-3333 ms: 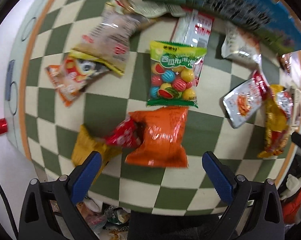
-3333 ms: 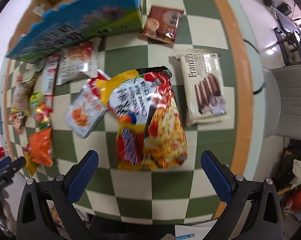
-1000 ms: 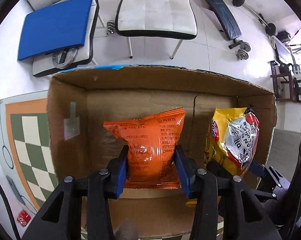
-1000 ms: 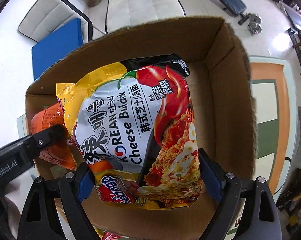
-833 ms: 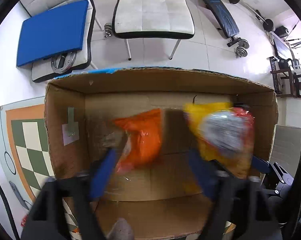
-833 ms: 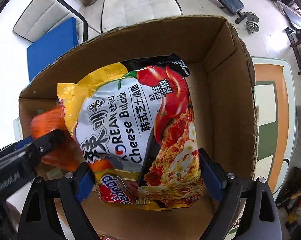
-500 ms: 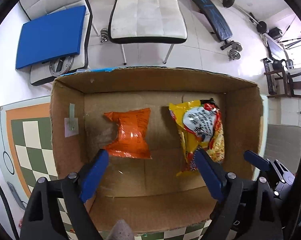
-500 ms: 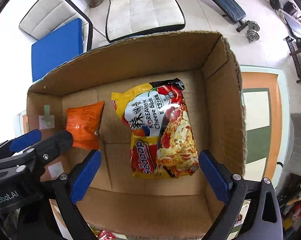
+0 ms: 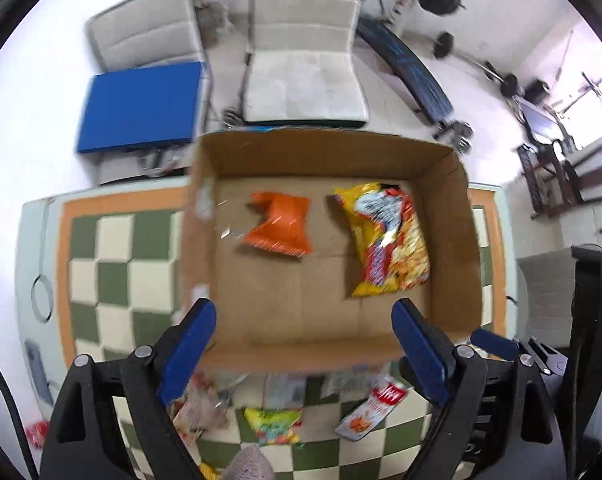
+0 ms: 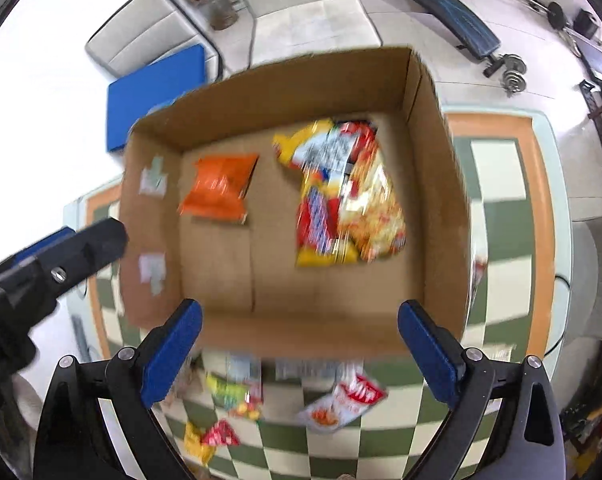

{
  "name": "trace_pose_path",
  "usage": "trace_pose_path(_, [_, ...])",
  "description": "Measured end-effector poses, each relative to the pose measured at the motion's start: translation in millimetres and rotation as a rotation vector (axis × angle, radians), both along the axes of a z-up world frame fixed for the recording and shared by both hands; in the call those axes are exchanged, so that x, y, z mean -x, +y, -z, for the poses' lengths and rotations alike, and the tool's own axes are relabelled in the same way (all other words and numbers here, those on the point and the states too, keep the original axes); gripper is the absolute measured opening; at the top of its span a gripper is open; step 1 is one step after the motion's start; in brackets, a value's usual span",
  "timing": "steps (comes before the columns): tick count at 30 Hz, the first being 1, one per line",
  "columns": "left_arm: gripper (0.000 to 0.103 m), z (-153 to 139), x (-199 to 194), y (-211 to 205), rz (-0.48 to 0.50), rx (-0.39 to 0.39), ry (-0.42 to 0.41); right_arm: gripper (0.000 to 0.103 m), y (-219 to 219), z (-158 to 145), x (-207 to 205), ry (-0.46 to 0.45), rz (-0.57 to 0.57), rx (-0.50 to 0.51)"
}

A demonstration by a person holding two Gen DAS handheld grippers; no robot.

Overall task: Organize snacks
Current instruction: 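Grasp the yellow chip bag with left gripper while right grasps the oat cookie pack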

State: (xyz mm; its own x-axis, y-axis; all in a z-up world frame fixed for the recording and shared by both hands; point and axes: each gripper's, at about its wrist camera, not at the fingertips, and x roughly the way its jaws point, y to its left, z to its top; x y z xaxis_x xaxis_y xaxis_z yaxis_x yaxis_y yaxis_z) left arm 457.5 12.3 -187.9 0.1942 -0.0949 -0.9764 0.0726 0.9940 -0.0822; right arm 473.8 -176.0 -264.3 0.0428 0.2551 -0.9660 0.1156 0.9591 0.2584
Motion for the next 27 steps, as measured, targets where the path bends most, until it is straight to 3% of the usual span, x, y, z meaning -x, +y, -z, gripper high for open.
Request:
trace_pose_path(5, [0.09,16.3,75.7,34.6,-0.122,-0.09,-0.031,0.1,11.4,13.1,58.4,0.04,-0.053,-0.039])
trace_pose_path(12, [0.09,101.3,141.6,68.1,-0.277,-0.09,0.148,0.1,13.5,93.7,91.7,0.136,-0.024,0.017])
trace_pose_path(18, [0.09,143.0,163.9,85.7,-0.354,-0.098,0.221,0.1,18.6,138.6,90.0,0.138,0.016,0.057])
trace_pose_path(21, [0.09,150.2,171.6,90.8,-0.364,-0.109,0.236,0.1,23.3,152.2,89.5,0.141,0.038,0.062])
trace_pose_path(25, [0.09,155.0,178.4,94.6,-0.374,-0.126,0.246,0.1,29.5,159.7,88.5,0.116,0.034,0.141])
trace_pose_path(27, [0.09,154.6,181.4,98.6,-0.387,-0.124,0.251,0.085,29.3,162.0,91.4,0.124,0.027,0.175])
